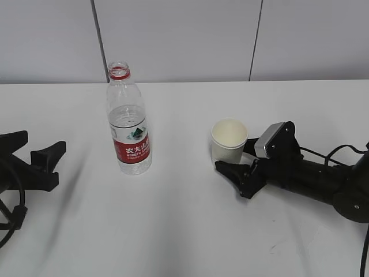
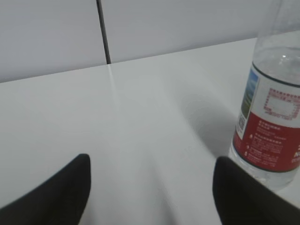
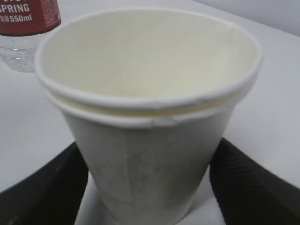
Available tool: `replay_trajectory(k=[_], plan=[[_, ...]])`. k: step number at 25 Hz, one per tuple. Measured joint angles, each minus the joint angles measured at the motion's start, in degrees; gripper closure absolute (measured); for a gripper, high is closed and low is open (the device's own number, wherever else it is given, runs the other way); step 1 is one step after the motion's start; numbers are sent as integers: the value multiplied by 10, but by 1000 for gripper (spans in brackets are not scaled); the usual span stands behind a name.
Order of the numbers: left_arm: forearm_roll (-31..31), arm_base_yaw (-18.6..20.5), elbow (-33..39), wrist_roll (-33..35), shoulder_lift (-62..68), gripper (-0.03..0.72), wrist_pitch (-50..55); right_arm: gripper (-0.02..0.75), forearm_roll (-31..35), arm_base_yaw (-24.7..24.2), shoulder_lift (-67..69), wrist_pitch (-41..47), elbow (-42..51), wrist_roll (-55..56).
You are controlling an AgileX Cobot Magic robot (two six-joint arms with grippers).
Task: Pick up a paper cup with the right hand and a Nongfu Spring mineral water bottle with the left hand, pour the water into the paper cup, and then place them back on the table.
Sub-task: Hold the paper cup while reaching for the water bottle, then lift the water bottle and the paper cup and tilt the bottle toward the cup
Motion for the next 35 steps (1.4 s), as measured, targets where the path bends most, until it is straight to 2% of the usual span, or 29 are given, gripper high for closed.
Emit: replay_trajectory(k=[11, 17, 23, 28, 35], plan=[[47, 0, -2, 0, 4, 189, 0, 153, 2, 2, 1, 0, -12, 0], [61, 0, -2, 0, 4, 189, 0, 234, 2, 2, 1, 0, -12, -1], [67, 0, -2, 0, 4, 189, 0, 248, -12, 2, 0, -1, -12, -1], [121, 0, -16, -5, 15, 188, -2, 251, -35, 3, -8, -1, -12, 5], [163, 0, -65, -34, 93, 171, -2, 252, -38, 3, -13, -1, -12, 5]])
